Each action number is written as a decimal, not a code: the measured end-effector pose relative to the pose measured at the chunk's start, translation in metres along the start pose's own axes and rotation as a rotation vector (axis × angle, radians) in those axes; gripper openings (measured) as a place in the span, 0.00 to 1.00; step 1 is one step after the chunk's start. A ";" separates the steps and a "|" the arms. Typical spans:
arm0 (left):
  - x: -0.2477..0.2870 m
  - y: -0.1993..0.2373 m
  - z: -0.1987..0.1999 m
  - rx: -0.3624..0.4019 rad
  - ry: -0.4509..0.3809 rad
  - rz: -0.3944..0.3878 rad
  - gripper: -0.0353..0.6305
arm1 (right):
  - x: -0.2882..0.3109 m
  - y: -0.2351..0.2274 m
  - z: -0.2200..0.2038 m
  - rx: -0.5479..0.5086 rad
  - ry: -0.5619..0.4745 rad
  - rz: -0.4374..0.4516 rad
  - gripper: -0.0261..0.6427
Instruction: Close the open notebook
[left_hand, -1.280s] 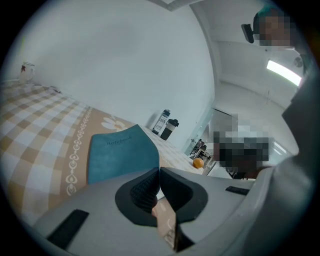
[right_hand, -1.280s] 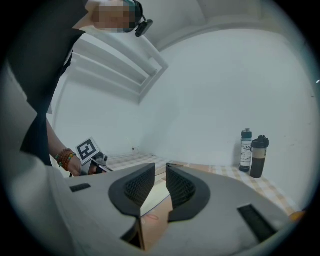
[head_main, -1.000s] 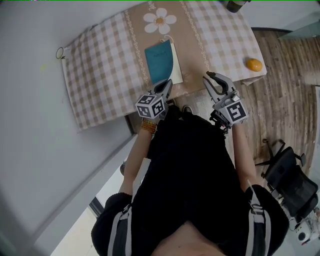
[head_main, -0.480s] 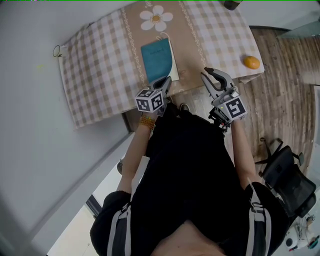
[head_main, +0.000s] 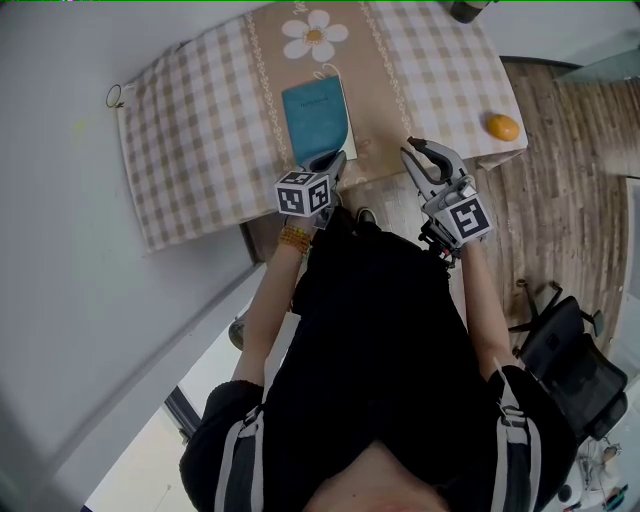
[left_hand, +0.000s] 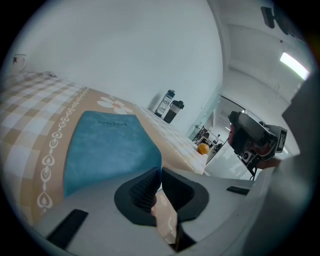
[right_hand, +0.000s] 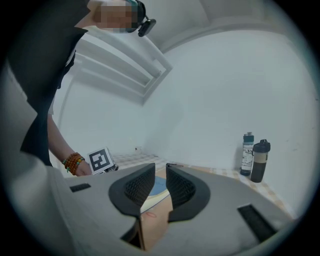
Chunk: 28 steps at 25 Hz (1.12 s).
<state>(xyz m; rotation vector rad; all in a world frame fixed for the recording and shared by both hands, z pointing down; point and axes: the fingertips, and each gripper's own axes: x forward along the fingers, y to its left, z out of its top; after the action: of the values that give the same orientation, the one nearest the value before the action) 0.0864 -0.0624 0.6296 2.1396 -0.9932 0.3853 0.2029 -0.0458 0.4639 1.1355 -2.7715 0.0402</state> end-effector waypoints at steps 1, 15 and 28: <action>0.001 0.000 0.000 -0.004 0.005 0.000 0.11 | 0.000 0.001 0.000 -0.001 0.002 0.002 0.15; -0.054 -0.041 0.017 0.179 -0.036 -0.018 0.26 | 0.018 0.021 0.009 0.005 -0.018 0.083 0.15; -0.188 -0.080 0.147 0.491 -0.706 0.381 0.20 | 0.045 0.040 0.087 0.025 -0.194 0.004 0.05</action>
<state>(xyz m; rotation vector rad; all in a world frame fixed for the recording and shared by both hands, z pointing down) 0.0183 -0.0342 0.3890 2.5899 -1.8776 0.0296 0.1321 -0.0550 0.3857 1.2001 -2.9499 -0.0365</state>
